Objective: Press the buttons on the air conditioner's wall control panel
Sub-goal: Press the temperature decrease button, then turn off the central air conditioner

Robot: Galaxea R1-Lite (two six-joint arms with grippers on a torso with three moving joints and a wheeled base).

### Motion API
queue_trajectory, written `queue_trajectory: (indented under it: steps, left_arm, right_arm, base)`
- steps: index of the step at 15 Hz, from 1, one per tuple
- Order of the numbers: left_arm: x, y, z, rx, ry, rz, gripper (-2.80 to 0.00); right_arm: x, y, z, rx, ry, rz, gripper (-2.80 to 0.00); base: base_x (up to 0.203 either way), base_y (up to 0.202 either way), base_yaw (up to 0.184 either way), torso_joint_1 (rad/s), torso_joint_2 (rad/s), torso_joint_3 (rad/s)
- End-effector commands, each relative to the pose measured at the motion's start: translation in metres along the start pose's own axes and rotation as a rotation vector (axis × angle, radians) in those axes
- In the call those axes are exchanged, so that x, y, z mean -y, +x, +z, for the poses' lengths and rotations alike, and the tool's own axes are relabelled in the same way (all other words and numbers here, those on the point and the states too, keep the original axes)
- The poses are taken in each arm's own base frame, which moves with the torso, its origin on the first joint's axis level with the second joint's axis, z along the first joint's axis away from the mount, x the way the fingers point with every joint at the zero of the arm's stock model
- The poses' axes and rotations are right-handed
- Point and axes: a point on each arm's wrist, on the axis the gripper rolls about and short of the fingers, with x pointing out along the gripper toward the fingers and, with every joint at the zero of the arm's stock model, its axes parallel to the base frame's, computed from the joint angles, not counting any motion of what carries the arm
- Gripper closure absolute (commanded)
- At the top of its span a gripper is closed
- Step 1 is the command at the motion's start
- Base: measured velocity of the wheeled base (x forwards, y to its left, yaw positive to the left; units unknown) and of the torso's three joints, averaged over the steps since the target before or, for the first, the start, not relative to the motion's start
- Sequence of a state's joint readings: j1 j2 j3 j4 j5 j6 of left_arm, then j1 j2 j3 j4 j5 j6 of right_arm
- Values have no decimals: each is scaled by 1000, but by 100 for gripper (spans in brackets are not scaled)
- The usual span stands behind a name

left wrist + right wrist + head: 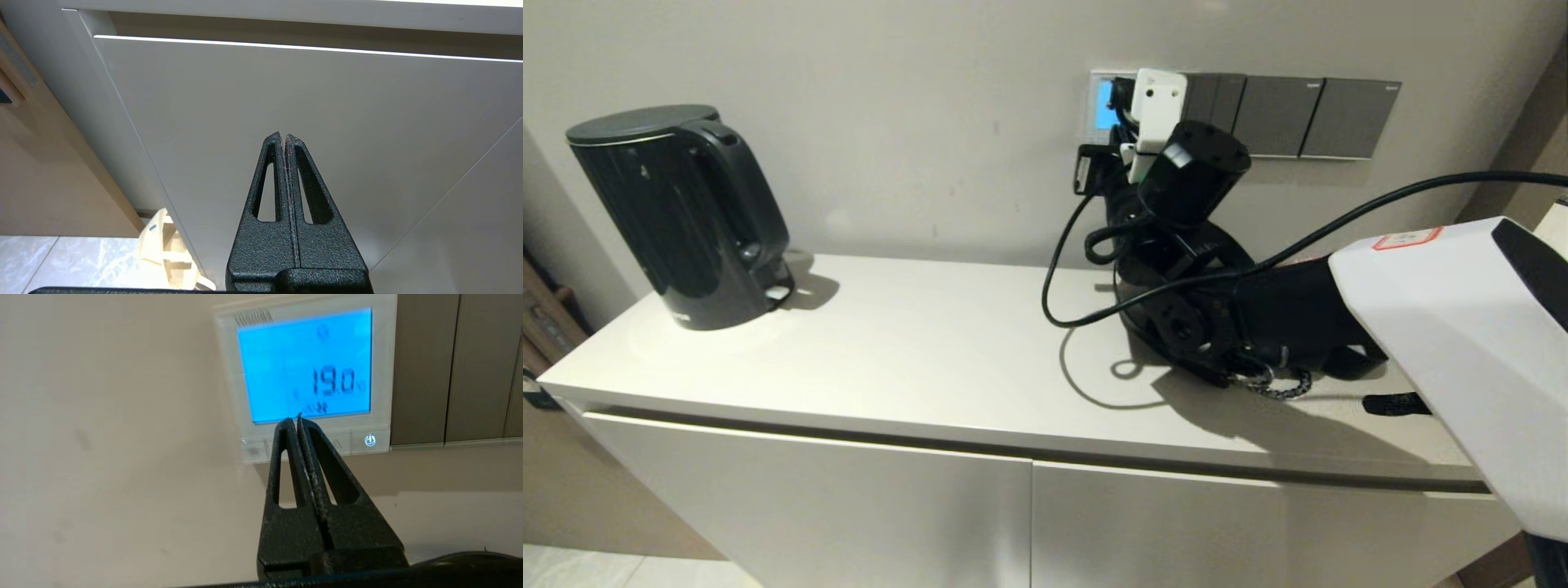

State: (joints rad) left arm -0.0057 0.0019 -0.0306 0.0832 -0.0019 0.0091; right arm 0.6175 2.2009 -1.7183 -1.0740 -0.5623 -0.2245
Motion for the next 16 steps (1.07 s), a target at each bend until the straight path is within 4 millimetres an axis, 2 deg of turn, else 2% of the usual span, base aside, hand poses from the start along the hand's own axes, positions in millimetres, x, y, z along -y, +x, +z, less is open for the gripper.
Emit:
queue_trajectory:
  steps: [1, 4, 6, 8, 12, 14, 16]
  left_arm:
    - [0, 0, 0, -1, 0, 0, 0]
    - [0, 0, 0, -1, 0, 0, 0]
    - [0, 0, 0, 1, 0, 0, 0]
    - [0, 0, 0, 1, 0, 0, 0]
    - [0, 0, 0, 0, 0, -1, 0]
    - [0, 0, 0, -1, 0, 0, 0]
    - [0, 0, 0, 1, 0, 0, 0]
  right_arm:
    - [6, -8, 31, 29, 26, -3, 0]
    - [24, -20, 67, 46, 39, -33, 0]
    - [43, -29, 92, 56, 23, -59, 0]
    - [74, -36, 107, 57, -40, -113, 0]
    - [141, -49, 118, 33, -159, -268, 0]
    - [160, -67, 122, 4, -195, -309, 0]
    - [176, -86, 134, -14, -220, -353, 0]
  base:
    - [0, 0, 0, 0, 0, 0]
    - [0, 0, 0, 0, 0, 0]
    - [0, 0, 0, 0, 0, 0]
    - [0, 0, 0, 0, 0, 0]
    - [0, 0, 0, 0, 0, 0]
    - [0, 0, 0, 0, 0, 0]
    - [0, 0, 0, 0, 0, 0]
